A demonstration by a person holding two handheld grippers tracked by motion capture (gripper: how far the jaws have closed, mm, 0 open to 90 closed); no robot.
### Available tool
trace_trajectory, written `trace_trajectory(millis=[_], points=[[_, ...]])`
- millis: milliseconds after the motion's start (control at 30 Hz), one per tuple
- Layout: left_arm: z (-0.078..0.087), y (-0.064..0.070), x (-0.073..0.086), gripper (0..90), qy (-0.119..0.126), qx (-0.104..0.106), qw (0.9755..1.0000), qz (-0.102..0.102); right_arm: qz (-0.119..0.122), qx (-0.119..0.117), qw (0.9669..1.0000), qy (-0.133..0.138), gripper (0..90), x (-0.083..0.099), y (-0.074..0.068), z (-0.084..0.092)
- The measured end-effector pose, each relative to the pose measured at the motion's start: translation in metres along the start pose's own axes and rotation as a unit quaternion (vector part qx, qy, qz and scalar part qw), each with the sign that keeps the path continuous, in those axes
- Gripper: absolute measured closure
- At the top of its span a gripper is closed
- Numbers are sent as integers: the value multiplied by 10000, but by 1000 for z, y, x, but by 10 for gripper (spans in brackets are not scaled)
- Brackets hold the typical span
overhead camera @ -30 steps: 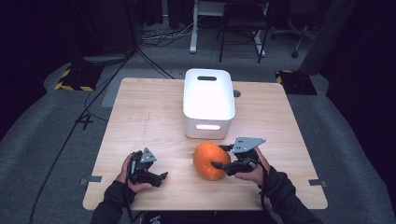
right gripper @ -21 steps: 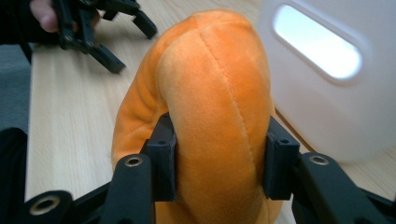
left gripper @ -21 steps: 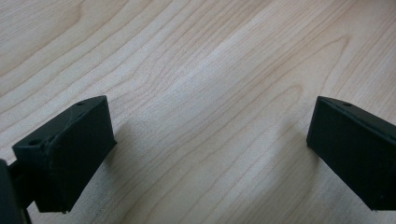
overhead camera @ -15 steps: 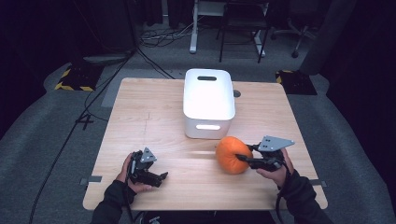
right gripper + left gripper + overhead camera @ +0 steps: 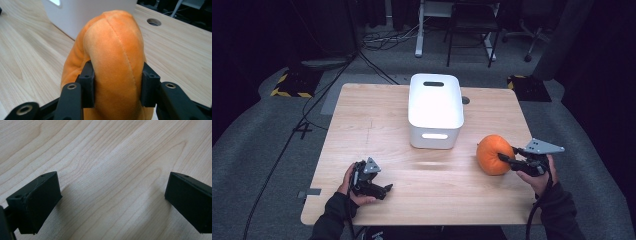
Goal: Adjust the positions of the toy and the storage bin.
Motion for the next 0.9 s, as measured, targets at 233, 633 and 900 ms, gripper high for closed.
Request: trace_trajectory(millis=[233,633,900], points=[[0,-1,-2,57,114,-24,9999,11,-198,115,9997,-33,550,9,16,4],[0,3,-15,165,280,136,9995,-19,-233,62,9997,-5,532,9,14,-3],[15,7,-59,194,973,254,9949,-61,-273,3,9996,12,529,10,15,-4]])
Point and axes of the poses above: each handheld gripper's, and its own axes: z roughly backward along the jaws, x roughly out of its underside, y roughly to its right, the point moved 7 cm from there along -z, roughly forward along the jaws, and after that the axes turned 4 degrees about z, right-handed, at the moved point
